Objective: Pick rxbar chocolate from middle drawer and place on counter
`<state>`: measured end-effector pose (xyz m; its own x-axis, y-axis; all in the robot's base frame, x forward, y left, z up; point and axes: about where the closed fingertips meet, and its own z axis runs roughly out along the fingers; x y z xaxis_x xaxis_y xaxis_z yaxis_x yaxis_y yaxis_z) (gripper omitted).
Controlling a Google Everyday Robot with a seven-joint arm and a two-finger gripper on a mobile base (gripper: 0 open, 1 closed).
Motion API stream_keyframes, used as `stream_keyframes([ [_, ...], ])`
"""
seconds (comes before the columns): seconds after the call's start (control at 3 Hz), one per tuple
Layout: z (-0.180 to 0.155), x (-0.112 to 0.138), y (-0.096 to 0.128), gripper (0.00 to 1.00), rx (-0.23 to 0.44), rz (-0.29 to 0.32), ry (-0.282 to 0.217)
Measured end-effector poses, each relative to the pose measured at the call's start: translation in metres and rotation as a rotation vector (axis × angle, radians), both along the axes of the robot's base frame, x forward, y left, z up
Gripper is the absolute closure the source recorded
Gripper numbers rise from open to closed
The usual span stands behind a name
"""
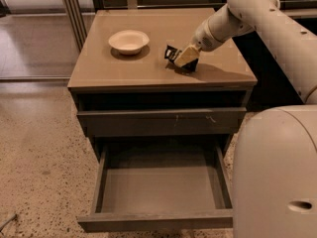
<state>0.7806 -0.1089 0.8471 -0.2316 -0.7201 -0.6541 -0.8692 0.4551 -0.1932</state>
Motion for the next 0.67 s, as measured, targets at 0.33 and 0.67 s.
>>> stream_keyframes([
  [0.33, -0.012, 0.007, 0.001, 1.00, 0.023, -0.002, -0.003],
  [0.67, -0.024, 0.011, 0.003, 1.00, 0.040, 0.007, -0.005],
])
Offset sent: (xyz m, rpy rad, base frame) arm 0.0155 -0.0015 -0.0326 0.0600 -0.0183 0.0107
